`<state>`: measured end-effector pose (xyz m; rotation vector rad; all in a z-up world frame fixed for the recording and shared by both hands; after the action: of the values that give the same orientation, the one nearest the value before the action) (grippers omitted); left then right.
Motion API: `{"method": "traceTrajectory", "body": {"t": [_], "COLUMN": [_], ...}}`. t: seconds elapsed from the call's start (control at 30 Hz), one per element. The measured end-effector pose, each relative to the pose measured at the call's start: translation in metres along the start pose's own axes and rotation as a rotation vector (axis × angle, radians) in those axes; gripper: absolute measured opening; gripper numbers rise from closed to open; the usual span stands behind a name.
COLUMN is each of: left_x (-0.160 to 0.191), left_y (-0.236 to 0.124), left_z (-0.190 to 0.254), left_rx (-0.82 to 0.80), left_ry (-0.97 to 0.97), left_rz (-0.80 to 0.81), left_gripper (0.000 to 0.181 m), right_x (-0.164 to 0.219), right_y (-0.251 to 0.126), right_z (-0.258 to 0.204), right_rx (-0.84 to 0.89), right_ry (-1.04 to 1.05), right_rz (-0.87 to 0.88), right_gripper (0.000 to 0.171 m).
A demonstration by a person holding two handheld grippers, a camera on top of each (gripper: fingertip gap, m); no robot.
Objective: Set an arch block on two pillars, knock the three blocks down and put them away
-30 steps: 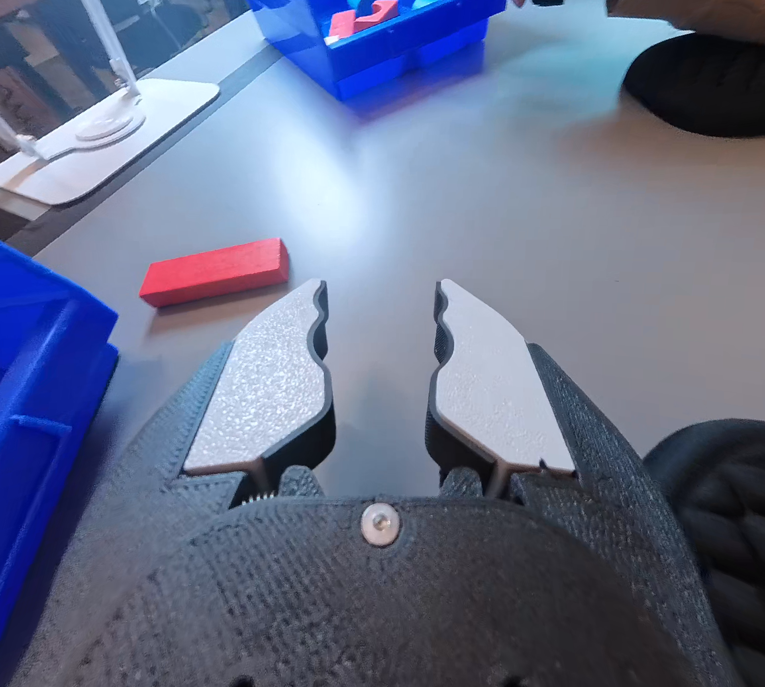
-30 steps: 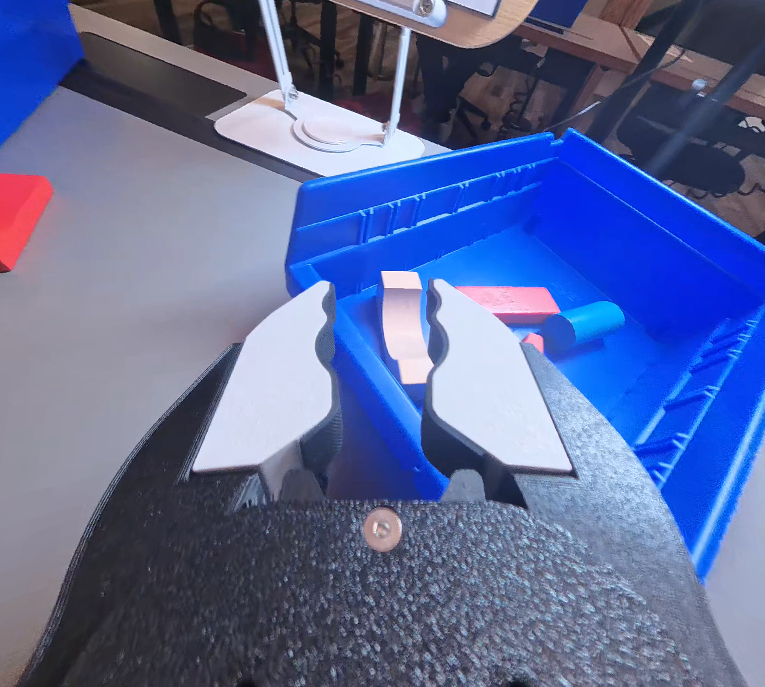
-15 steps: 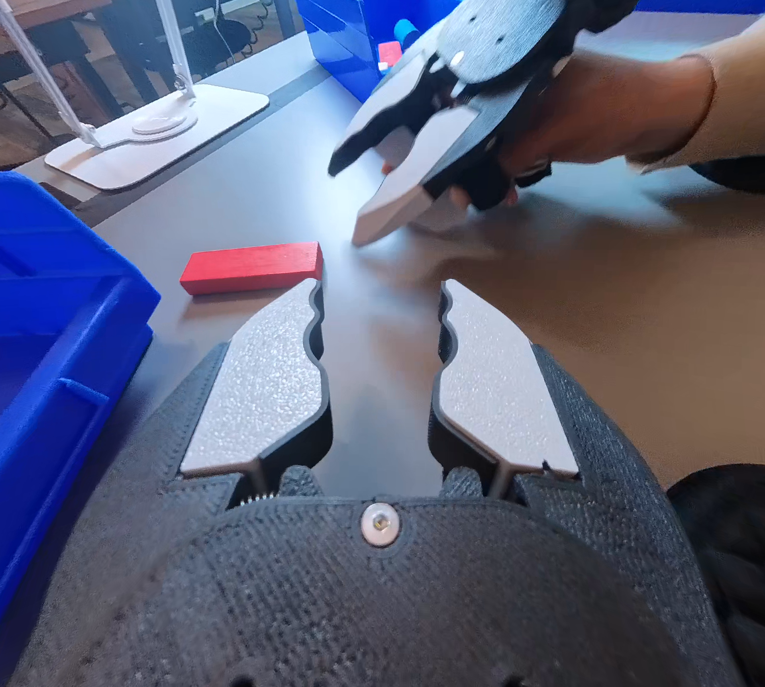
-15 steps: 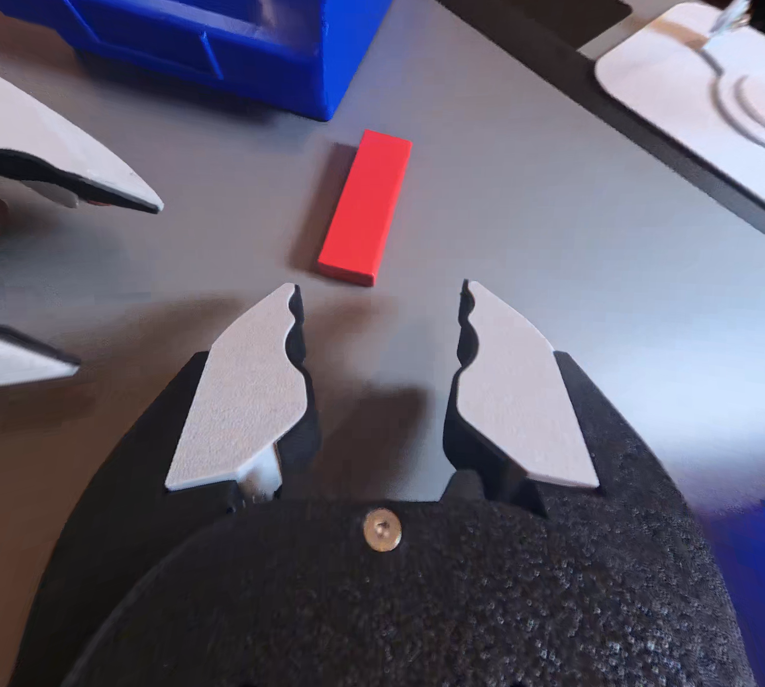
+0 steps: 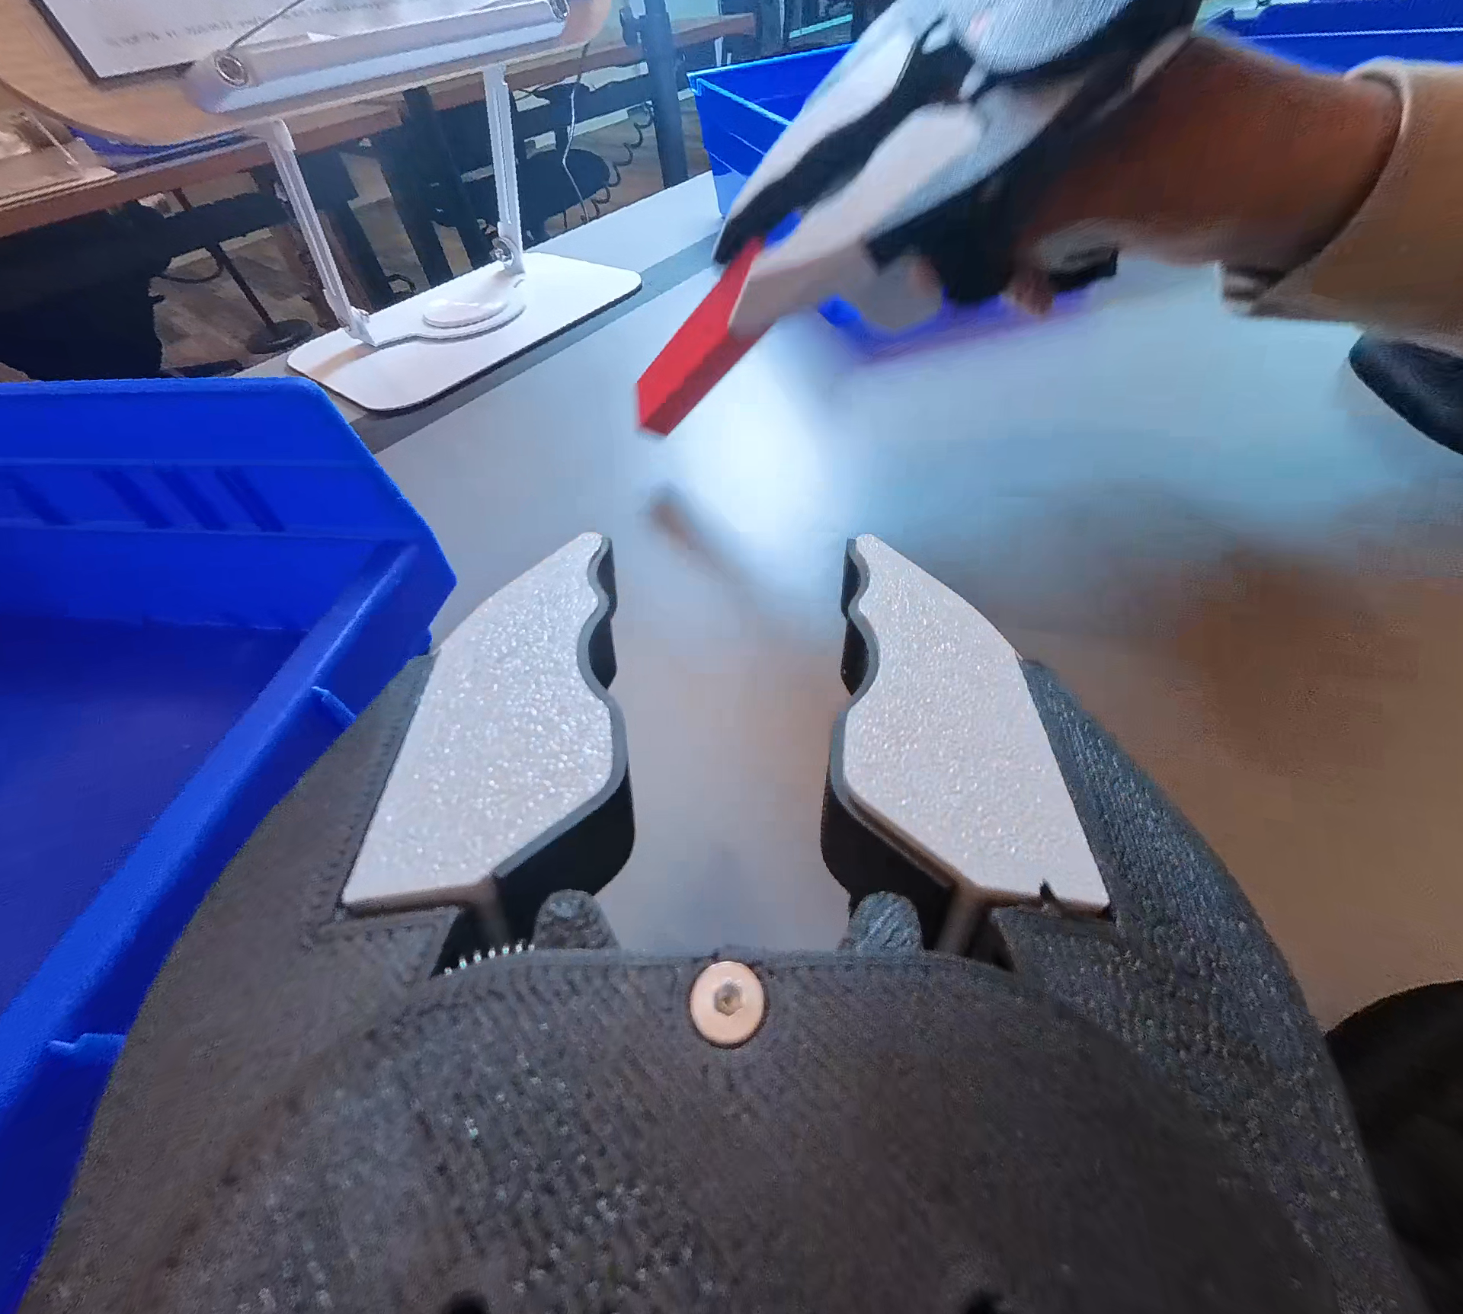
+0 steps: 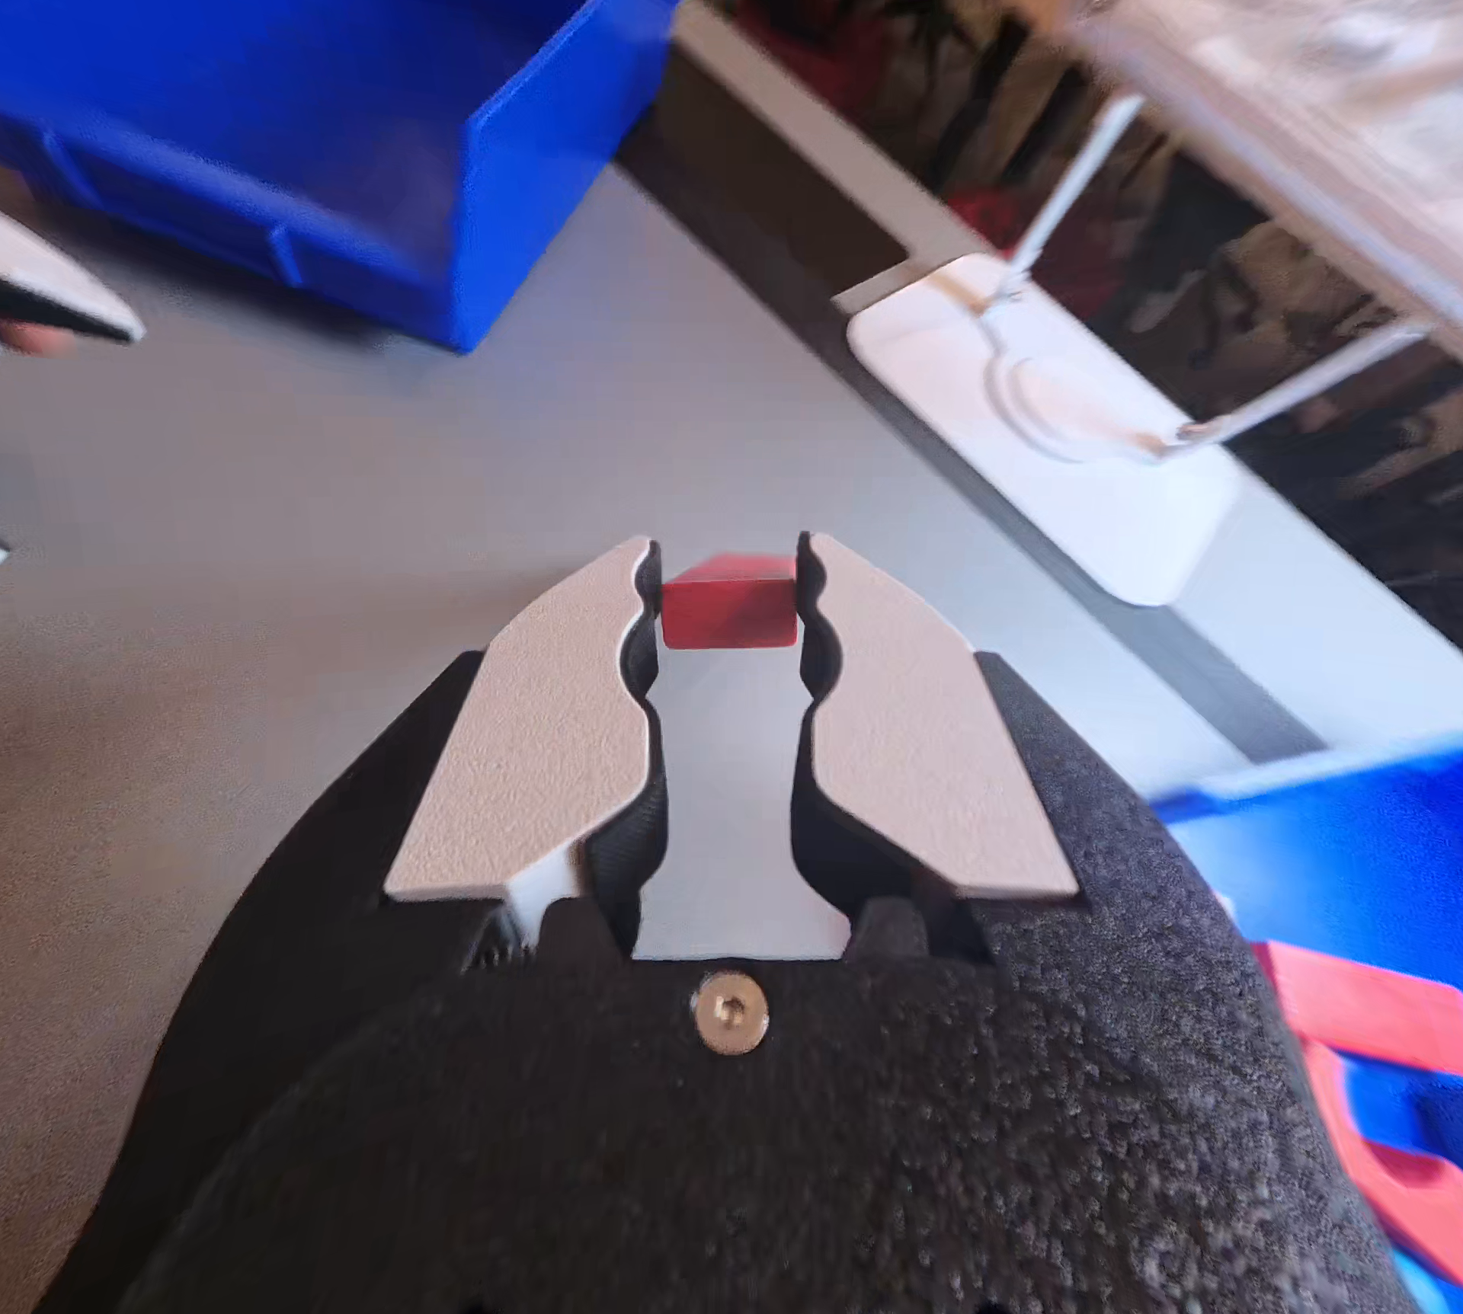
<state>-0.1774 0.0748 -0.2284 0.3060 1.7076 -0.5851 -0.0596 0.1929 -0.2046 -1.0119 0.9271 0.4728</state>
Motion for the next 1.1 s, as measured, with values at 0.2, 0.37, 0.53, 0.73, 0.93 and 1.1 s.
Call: {"method": "traceTrajectory", "body": {"t": [0.2, 0.37, 0.53, 0.73, 0.93, 1.1], "left_x": [0.009, 0.009, 0.011, 0.011, 0.01, 0.009], "left_y": [0.005, 0.005, 0.006, 0.006, 0.005, 0.003], "left_z": [0.002, 0.002, 0.002, 0.004, 0.002, -0.005], "left_rx": [0.003, 0.002, 0.007, 0.008, -0.004, -0.041], "left_ry": [0.027, 0.028, 0.028, 0.05, 0.045, 0.057], "left_rz": [-0.036, -0.037, -0.046, -0.051, -0.047, -0.043], "left_gripper": [0.055, 0.055, 0.055, 0.055, 0.054, 0.054], "right_x": [-0.004, 0.022, 0.027, 0.023, 0.013, 0.001], "right_y": [-0.087, -0.132, -0.141, -0.13, -0.14, -0.141], "right_z": [0.115, 0.175, 0.185, 0.176, 0.175, 0.145], "right_rx": [0.29, 0.468, 0.514, 0.496, 0.47, 0.351], "right_ry": [0.183, 0.332, 0.343, 0.307, 0.336, 0.335], "right_rz": [0.178, 0.236, 0.257, 0.246, 0.316, 0.389], "right_gripper": [0.0, 0.0, 0.003, 0.011, 0.022, 0.04]}}
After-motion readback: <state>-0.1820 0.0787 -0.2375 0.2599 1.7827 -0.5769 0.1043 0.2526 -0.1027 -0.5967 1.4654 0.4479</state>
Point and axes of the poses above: each gripper's, where its closed fingertips meet, y out along the fingers, x out of its underside, z = x × y across the jaws, the point moved 3 cm from there along -y, back along the fingers, and after that the axes turned 5 degrees about -x, right-handed, at the moved point
